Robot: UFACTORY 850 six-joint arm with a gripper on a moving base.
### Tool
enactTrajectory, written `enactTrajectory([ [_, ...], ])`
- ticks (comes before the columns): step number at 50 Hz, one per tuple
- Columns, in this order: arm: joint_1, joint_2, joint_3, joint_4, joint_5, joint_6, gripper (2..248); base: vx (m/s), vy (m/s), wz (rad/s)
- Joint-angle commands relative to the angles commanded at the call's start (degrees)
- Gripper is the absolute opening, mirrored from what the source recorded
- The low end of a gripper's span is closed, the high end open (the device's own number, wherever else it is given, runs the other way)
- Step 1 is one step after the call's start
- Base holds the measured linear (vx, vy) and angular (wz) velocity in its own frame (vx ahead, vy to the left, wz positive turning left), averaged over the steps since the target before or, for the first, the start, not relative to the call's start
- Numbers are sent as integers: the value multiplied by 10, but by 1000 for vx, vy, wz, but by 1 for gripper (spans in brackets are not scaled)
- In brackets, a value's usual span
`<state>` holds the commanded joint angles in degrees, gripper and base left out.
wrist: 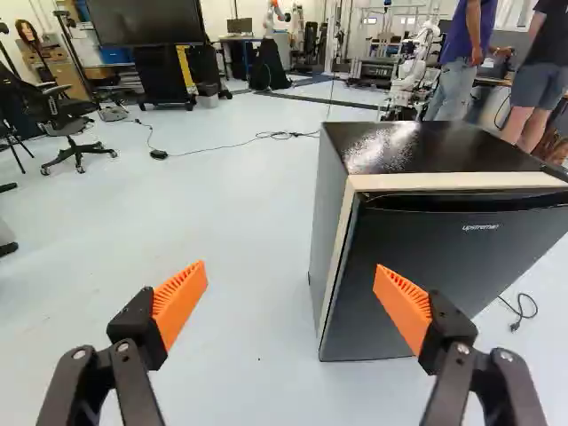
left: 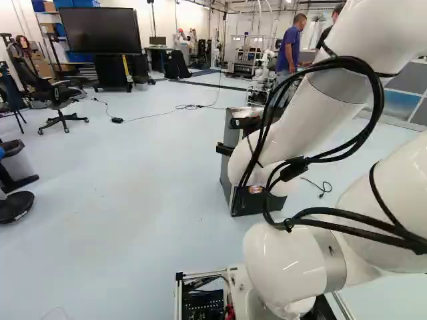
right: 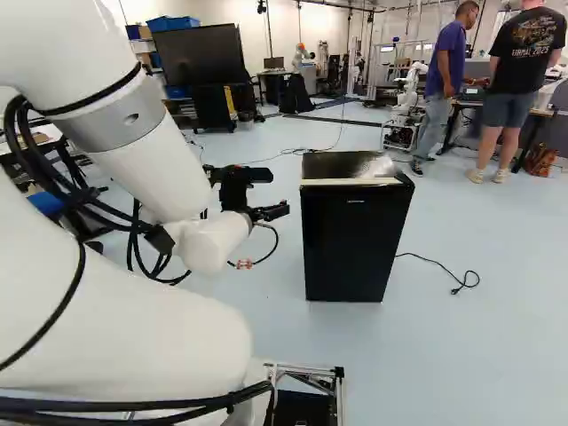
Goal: Grab a drink from the fridge
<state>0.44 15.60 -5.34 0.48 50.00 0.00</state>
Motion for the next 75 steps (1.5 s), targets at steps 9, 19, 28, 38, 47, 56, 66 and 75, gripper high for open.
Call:
enactTrajectory([
  [9, 11, -12, -10, 15, 0, 0, 247, 0, 0, 0],
  [19, 26, -27, -23, 41, 5, 0, 247, 0, 0, 0],
  [28, 43, -42, -37, 67, 14, 0, 247, 0, 0, 0],
  [38, 64, -60, -53, 100, 28, 0, 247, 0, 0, 0],
  [47, 82, -78, -66, 131, 44, 0, 247, 0, 0, 0],
  [56, 99, -103, -77, 163, 61, 0, 247, 0, 0, 0],
  [66, 112, -128, -85, 199, 82, 0, 247, 0, 0, 0],
  [75, 114, -145, -88, 232, 103, 0, 247, 0, 0, 0],
])
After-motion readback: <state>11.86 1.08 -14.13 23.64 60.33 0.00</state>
